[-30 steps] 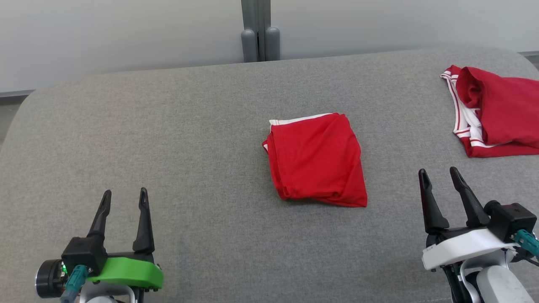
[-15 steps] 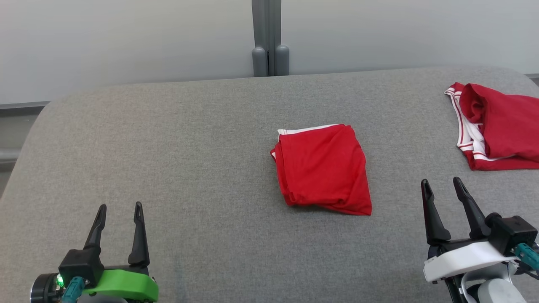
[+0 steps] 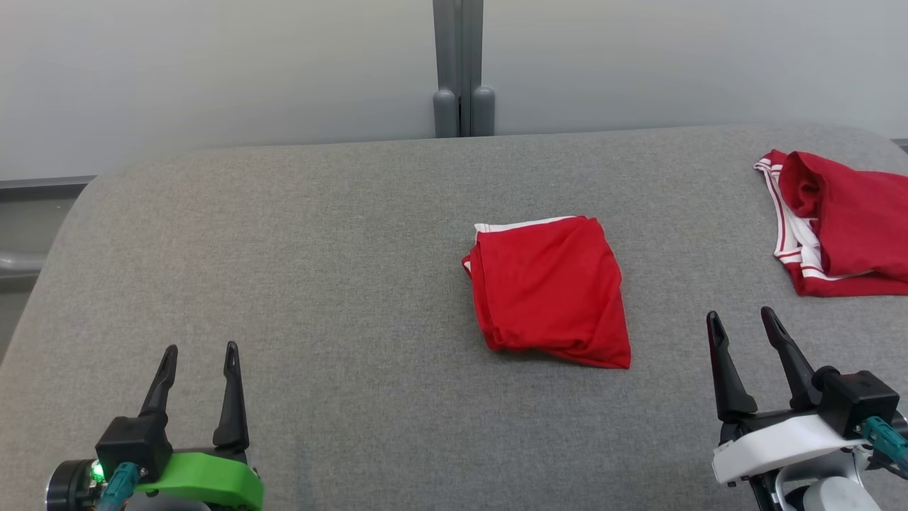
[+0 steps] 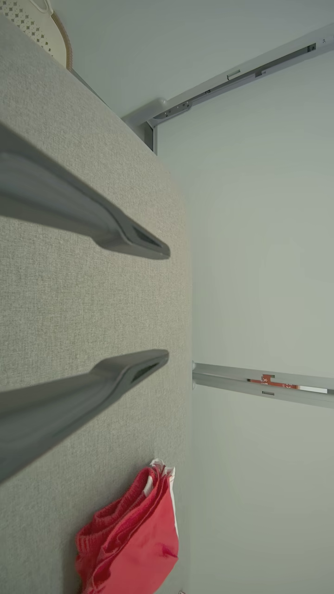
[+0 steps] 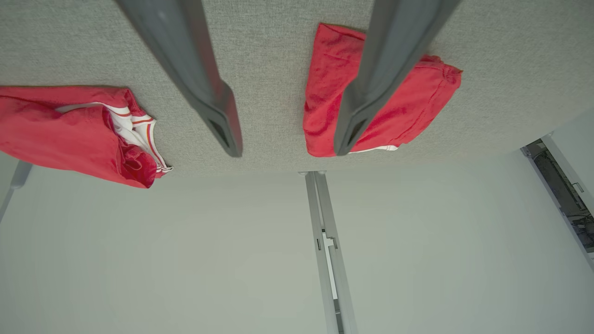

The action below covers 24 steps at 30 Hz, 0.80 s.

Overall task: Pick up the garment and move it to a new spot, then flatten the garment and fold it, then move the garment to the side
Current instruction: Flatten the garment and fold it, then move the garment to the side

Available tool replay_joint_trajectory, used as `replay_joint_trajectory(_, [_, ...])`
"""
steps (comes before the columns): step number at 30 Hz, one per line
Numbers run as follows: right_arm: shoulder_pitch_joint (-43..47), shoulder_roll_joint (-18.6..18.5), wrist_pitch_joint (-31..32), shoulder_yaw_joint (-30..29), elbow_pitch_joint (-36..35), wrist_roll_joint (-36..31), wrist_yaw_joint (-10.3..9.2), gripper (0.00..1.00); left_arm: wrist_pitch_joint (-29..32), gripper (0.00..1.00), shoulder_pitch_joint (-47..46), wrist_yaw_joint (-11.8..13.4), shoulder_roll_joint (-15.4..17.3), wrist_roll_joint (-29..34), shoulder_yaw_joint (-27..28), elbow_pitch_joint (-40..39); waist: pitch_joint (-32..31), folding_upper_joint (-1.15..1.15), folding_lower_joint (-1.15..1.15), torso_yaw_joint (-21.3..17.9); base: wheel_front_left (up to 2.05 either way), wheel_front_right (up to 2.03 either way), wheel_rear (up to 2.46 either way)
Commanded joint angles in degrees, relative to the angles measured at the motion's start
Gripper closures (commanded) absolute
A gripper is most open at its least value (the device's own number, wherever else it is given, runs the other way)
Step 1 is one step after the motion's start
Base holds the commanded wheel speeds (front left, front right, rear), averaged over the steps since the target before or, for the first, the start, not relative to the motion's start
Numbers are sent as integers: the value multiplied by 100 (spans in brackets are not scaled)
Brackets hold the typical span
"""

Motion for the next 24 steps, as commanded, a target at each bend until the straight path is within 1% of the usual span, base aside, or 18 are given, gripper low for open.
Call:
replay_joint_trajectory(1, [43,5,-15,-18,4,-55,2,0,21,0,83,-19,59,-98,-35,-38,-3,0,0,1,0,0,0])
replay_joint_trajectory(11, [41,13,-15,-70,26,-90,2,0,139,0,105,-77,150,-150,-122,-157,2,0,0,-5,0,0,0])
replay_joint_trajectory(24, [56,5,-15,-45,76,-107,2,0,151,0,104,-20,203,-222,-179,-140,17,0,0,18,0,0,0])
